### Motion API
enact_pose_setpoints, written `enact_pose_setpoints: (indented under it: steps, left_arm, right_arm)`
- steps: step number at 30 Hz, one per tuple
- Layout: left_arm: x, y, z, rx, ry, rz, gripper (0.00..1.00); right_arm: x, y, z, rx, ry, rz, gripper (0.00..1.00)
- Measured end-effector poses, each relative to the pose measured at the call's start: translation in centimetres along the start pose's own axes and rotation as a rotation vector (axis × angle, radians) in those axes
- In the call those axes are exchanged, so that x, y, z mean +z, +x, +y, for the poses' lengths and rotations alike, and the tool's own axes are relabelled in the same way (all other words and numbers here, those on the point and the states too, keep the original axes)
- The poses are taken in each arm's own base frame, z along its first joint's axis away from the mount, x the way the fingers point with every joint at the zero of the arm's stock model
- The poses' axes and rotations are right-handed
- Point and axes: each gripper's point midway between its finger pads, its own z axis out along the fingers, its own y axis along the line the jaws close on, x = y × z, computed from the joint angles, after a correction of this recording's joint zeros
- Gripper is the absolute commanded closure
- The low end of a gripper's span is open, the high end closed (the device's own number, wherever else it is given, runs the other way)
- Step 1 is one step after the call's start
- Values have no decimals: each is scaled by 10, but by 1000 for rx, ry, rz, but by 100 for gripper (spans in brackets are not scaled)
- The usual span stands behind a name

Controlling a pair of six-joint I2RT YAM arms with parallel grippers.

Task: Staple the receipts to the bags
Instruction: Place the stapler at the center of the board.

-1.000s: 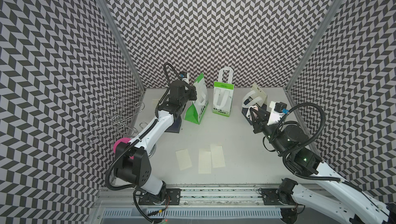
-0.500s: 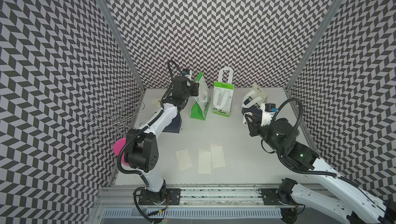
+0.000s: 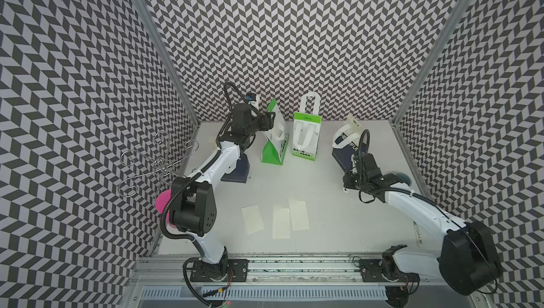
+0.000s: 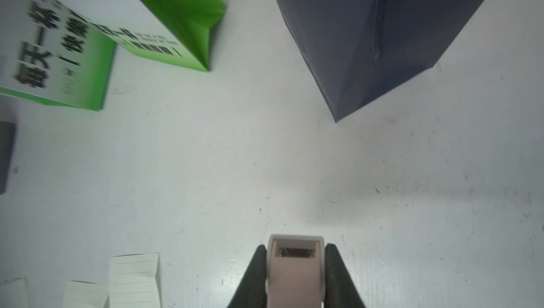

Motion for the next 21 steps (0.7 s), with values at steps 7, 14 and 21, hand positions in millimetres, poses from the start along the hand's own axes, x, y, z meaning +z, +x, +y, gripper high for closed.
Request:
enact_pose_setpoints:
  steps: [7,14,21]
  left_arm:
    - [-7,-7,-12,-5,49,-8,27]
    - [-19,-20,-21,4,80,-34,26]
    - [-21,-21,-19,-6,96,-30,25]
  right_arm:
    - [40,13,-10,-2,74,154,87]
    - [47,19,-13,-19,96,195,60]
    - [46,16,-11,-20,92,191,44]
